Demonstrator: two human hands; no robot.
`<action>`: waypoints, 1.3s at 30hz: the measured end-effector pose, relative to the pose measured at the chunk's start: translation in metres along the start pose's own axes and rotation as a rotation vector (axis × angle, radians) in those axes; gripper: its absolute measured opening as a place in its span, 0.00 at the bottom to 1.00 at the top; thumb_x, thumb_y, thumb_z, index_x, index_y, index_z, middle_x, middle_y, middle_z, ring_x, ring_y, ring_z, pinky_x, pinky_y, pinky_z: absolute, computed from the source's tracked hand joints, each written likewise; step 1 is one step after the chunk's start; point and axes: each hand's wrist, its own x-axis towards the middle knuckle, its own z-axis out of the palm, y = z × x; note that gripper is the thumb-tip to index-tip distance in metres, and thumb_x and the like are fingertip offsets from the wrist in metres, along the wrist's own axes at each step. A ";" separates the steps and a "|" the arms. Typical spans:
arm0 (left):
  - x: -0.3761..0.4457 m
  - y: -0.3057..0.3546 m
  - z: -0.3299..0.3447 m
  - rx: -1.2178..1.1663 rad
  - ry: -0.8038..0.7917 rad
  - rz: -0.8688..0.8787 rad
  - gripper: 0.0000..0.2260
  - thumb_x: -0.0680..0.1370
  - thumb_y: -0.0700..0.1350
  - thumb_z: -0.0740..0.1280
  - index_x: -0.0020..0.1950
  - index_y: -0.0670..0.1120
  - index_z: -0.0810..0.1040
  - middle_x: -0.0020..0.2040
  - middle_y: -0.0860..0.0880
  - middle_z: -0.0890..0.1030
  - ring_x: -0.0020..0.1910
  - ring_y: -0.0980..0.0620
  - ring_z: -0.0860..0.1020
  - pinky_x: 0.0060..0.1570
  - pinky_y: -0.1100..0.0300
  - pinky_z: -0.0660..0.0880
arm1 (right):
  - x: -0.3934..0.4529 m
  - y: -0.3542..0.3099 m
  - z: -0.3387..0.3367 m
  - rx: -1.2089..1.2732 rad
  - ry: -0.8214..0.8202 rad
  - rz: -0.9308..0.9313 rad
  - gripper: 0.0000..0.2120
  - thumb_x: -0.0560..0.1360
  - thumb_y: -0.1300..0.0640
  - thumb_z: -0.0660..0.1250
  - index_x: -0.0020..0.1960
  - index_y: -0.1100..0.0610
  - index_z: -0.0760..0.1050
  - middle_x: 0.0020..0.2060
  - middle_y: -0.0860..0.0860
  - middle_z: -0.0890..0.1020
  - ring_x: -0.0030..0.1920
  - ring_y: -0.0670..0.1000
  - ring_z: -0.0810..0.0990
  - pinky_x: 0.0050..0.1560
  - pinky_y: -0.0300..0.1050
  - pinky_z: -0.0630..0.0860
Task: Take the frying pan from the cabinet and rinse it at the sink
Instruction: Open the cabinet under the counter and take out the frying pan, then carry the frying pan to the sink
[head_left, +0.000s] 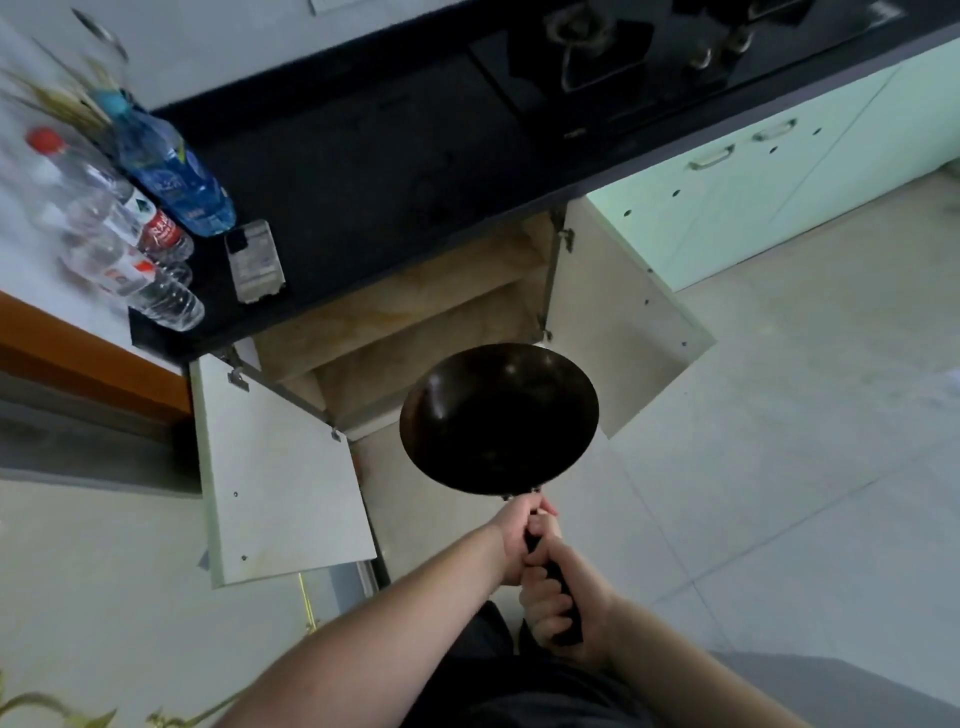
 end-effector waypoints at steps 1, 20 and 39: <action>-0.002 -0.003 0.010 -0.029 -0.024 0.008 0.25 0.77 0.40 0.57 0.20 0.46 0.57 0.17 0.52 0.59 0.15 0.55 0.59 0.26 0.67 0.57 | -0.009 -0.001 -0.005 -0.034 -0.015 -0.009 0.16 0.68 0.53 0.64 0.32 0.52 0.57 0.20 0.46 0.61 0.16 0.44 0.58 0.16 0.32 0.54; -0.048 0.104 0.102 0.143 -0.186 0.050 0.18 0.74 0.40 0.58 0.26 0.50 0.57 0.19 0.54 0.57 0.16 0.55 0.56 0.21 0.66 0.59 | -0.070 -0.080 0.063 -0.180 -0.122 -0.324 0.13 0.70 0.57 0.56 0.27 0.53 0.60 0.20 0.47 0.58 0.20 0.45 0.52 0.19 0.33 0.51; -0.010 0.156 0.217 0.613 -0.307 -0.122 0.15 0.74 0.41 0.58 0.31 0.51 0.56 0.19 0.54 0.58 0.15 0.55 0.58 0.19 0.66 0.60 | -0.094 -0.148 0.054 0.161 -0.150 -0.670 0.15 0.71 0.55 0.55 0.26 0.50 0.59 0.19 0.45 0.60 0.17 0.43 0.56 0.22 0.36 0.47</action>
